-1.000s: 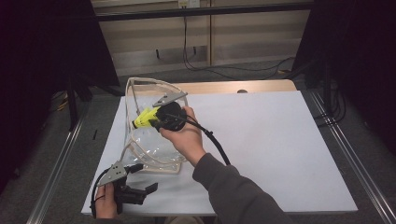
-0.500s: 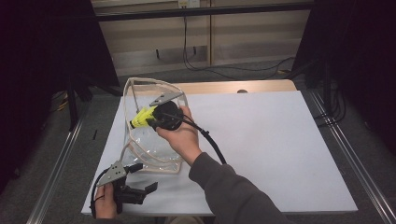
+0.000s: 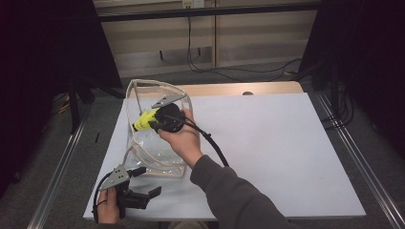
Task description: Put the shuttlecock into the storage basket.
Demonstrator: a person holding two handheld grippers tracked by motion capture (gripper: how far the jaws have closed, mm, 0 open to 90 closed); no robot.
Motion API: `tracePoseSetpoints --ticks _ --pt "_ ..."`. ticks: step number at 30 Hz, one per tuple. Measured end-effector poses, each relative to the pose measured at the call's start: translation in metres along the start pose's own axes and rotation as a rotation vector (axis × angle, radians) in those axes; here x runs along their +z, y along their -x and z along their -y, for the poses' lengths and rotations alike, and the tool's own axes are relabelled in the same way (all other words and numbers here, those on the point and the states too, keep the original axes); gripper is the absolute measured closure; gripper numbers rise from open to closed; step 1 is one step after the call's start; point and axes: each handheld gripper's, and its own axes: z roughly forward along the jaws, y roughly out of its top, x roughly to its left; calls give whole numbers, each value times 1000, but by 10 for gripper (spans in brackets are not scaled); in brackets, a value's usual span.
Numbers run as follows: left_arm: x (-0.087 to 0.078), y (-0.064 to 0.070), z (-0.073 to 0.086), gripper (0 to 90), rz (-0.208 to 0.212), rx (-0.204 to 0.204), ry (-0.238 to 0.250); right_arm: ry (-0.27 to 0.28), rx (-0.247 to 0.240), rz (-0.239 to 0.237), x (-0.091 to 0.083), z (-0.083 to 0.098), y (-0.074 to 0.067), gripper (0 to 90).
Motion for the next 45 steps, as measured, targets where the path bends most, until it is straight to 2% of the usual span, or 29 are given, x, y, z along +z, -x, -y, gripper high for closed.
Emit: tracePoseSetpoints --ticks 18,19,23,25,26,29,42,43,45 --pt "0 0 0 34 -1 1 1 -9 0 11 13 2 0 819" --pt "-1 1 0 34 -17 1 -1 -11 1 12 13 2 0 819" --pt "-1 1 0 34 -17 1 0 -10 -1 12 13 2 0 818" --pt "0 0 0 33 -2 3 1 -8 5 10 14 2 0 818" --pt "0 1 0 33 -18 1 0 -8 5 11 14 2 0 818" --pt "0 1 0 33 -21 0 5 -8 2 14 15 3 -1 817" --pt "1 1 0 33 -3 -1 0 -26 -16 28 18 4 -3 817" --pt "1 2 0 33 -18 -6 4 -29 -21 33 19 4 -3 816" --pt "1 2 0 33 -19 -5 3 -34 -19 34 19 5 -4 815"
